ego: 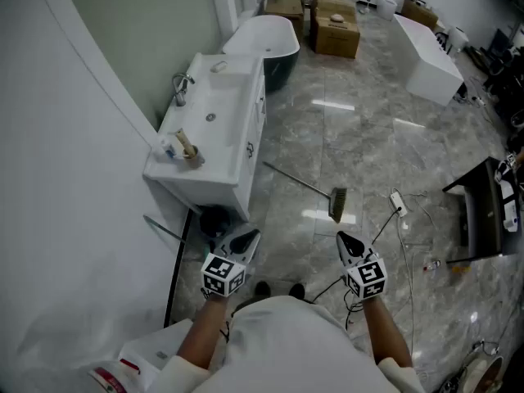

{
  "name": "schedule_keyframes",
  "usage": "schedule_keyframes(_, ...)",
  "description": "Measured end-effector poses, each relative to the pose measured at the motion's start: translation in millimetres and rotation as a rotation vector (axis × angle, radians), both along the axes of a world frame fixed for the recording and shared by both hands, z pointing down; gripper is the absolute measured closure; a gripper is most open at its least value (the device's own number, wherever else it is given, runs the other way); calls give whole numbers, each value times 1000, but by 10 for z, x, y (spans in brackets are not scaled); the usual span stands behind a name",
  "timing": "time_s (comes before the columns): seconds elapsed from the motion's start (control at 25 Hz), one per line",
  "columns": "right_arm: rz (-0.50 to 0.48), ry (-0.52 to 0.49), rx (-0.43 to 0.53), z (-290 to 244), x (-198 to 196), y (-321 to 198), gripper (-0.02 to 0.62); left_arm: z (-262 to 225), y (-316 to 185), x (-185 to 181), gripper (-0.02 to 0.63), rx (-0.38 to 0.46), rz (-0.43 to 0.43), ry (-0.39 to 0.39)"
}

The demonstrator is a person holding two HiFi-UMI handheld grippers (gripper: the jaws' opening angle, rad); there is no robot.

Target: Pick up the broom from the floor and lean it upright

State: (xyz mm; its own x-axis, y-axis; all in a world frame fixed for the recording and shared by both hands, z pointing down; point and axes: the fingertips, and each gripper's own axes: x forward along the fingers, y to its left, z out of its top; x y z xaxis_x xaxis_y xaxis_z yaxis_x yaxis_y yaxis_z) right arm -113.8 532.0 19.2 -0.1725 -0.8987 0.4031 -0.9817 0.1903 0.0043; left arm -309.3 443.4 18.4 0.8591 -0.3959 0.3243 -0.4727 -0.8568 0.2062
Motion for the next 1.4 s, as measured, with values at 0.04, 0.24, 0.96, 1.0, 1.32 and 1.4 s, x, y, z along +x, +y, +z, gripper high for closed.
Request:
schedule_keyframes(0.04,-1,1,1,-11,6,6,597,-6,10,9,591,0,2,-1)
schedule_keyframes(0.24,-6,6,6,-26,22,20,597,2,32,21,591,1,2,-5)
schedule_keyframes(0.96,-44,-15,20,-3,415,135,595,88,254,396,591,-4,-32,-32)
schedule_keyframes(1.0,-46,-16,19,11,451,135,595,104,266,424,591,-4,-35,-34)
schedule_keyframes(1.32,-65,0,24,45,659,133,595,145,320,617,591,-6,-59,-34)
schedule_keyframes(1.4,-60,-7,25,48,709,112,595,148,300,664,591,-8,-56,-36)
